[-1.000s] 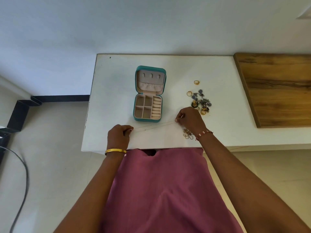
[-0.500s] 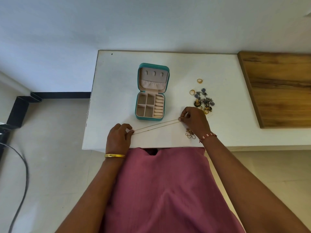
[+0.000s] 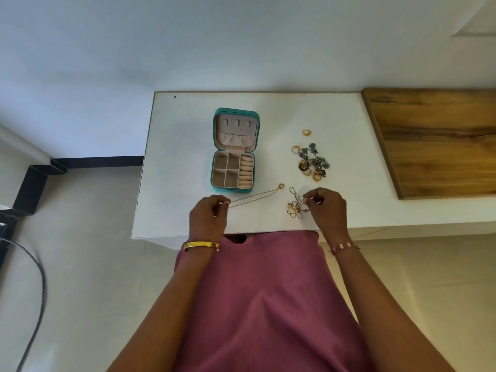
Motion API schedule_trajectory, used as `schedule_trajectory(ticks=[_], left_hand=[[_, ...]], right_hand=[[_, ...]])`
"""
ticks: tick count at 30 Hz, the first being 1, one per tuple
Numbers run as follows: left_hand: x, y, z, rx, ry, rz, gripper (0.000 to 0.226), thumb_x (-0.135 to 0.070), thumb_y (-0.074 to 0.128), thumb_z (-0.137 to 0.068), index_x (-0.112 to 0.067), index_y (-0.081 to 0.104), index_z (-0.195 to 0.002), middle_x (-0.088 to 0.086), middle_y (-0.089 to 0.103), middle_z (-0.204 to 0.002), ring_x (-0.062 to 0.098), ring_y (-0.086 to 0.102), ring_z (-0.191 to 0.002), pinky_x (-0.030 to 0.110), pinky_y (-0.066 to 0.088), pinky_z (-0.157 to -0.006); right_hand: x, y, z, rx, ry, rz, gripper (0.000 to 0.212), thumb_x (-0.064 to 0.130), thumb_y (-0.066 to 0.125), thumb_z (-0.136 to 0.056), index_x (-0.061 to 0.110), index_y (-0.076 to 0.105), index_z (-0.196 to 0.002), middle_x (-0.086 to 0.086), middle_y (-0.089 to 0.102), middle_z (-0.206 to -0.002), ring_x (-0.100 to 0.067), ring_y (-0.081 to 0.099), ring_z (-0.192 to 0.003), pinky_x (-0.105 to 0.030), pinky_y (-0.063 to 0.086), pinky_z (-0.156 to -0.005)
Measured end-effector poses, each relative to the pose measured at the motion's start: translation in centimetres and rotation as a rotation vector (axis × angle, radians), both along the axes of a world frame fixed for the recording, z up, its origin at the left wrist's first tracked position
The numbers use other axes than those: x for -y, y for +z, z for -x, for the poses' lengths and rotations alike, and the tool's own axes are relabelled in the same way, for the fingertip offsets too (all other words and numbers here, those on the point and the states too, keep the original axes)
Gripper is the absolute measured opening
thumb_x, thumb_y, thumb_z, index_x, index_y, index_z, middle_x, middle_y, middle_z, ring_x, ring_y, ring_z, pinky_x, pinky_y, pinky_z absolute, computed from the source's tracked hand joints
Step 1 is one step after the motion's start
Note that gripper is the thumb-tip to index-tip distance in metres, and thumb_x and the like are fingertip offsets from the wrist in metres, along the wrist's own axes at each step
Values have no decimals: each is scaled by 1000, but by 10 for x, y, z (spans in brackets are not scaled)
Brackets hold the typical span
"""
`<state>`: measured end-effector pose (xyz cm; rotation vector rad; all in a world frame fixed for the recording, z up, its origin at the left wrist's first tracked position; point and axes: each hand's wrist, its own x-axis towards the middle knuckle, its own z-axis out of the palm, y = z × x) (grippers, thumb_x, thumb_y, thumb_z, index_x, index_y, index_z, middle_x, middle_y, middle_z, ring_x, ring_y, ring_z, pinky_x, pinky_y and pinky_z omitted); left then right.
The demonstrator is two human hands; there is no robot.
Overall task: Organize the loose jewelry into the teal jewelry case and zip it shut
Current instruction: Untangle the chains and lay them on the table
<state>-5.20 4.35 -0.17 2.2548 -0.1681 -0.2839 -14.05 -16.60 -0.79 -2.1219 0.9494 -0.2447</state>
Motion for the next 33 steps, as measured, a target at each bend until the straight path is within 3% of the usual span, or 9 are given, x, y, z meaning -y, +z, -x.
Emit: schedule_trajectory(ticks=[5,8,12,16,24,27,29,33], left_hand=[[32,3,32,-164,-103,146,15,-9,54,-85,-12,68,-89,8,70,-92,20,63,-81,30,51,-82],[39,1,47,-216,-140,153,15,-7,54,-85,-12,68,-88,3,68,-89,15,60,-79,25,48,-80],[38,-3,50,-251,-132,117,16,-7,53,-86,-9,68,-91,0,64,-90,11,55,-81,20,41,-80],[38,-6,49,-267,-111,97,16,-7,54,-86,-9,68,-91,7,68,-94,14,57,-80,23,44,-82],[37,-3,52,-277,-128,110,15,-8,54,-86,-10,68,-91,6,67,-89,15,59,-78,23,45,-81],[34,2,54,-262,-130,118,15,-7,54,-86,-10,68,-90,6,68,-90,15,58,-79,23,44,-81],[33,7,56,-248,-134,126,15,-7,54,-86,-11,68,-90,3,66,-89,13,58,-79,21,43,-80],[31,24,59,-201,-87,205,17,-6,54,-85,-20,64,-84,4,67,-91,18,61,-81,26,48,-79]], right_hand=[[-12,-12,21,-70,16,49,21,12,67,-81,10,66,-101,-13,64,-87,-16,54,-74,-20,35,-69],[-17,-15,20,-147,90,111,27,16,62,-84,10,63,-110,-14,59,-101,-22,56,-88,-18,33,-70],[-22,-18,15,-243,181,258,22,17,53,-90,5,61,-107,-16,54,-105,-30,55,-97,-34,45,-73],[-22,-18,9,-249,198,311,17,12,52,-90,2,61,-101,-16,56,-104,-30,55,-96,-35,45,-71],[-17,-3,11,14,-103,-76,8,9,60,-78,2,63,-77,-12,66,-77,-21,57,-71,-22,41,-60],[-14,13,9,123,-197,-244,12,8,57,-79,-2,63,-73,-21,66,-74,-31,60,-67,-37,53,-66],[-11,29,8,178,-190,-308,12,4,55,-80,-2,62,-73,-26,64,-75,-26,58,-61,-37,54,-63],[-9,64,6,250,-89,-362,16,1,55,-81,9,60,-68,-19,62,-72,-18,55,-57,-31,52,-59]])
